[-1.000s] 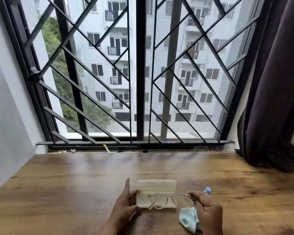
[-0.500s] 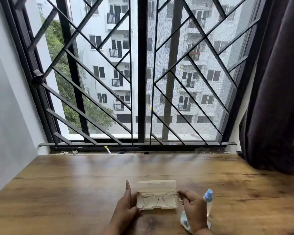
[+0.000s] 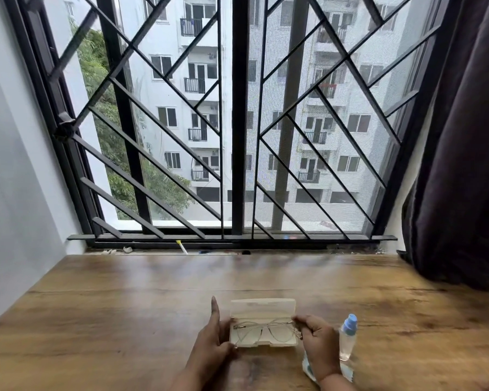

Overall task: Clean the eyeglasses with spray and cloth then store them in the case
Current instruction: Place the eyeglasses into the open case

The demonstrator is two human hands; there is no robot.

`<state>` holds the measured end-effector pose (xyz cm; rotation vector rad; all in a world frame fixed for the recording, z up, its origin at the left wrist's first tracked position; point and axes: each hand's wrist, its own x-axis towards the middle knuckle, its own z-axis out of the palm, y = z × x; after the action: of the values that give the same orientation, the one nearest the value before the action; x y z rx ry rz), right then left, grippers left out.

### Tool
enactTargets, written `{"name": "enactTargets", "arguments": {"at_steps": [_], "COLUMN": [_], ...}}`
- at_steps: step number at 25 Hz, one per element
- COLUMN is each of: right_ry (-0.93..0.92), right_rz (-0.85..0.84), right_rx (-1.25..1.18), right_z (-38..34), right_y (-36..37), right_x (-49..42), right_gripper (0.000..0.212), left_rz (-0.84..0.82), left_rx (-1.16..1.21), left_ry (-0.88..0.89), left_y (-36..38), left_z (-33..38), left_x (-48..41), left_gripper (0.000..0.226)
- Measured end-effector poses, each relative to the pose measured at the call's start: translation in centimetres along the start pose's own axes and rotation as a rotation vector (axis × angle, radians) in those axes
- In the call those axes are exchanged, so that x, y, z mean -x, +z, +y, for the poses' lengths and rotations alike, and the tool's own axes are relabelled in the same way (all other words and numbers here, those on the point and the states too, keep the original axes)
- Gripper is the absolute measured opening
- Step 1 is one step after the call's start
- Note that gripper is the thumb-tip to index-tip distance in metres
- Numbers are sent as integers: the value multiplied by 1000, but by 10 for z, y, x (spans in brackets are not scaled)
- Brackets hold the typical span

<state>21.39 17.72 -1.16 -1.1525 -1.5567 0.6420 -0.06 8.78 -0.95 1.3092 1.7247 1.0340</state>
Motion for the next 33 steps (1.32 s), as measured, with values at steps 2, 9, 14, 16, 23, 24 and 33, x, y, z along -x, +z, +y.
{"name": "enactTargets", "arguments": {"at_steps": [2,9,14,16,23,24,33], "right_ry": [53,160,146,126,-3,-21,-96], "right_rz": [13,-34,-76,-118,-210,-225,-318], "right_rx": [-8,-27,-9,21,101,113,319], "right_z": [0,5,13,10,10,12,-1], "right_y": [1,1,5,4,2,2,-2], "right_x": [0,-4,-2,-2,-5,-6,-8], "right_gripper": [53,37,65,56,78,75,24], "left_rz": [0,9,-1,1,4,4,8], "left_rx": [9,116,134,133,44,36,-72], "left_ry": [7,-1,7,5,21,20,13], "left_y": [-1,0,0,1,0,0,0], "left_z": [0,-4,-1,-4,-8,-8,-8], "left_x": [0,0,1,0,-2,-2,-3], "left_gripper": [110,114,113,112,110,110,108]}}
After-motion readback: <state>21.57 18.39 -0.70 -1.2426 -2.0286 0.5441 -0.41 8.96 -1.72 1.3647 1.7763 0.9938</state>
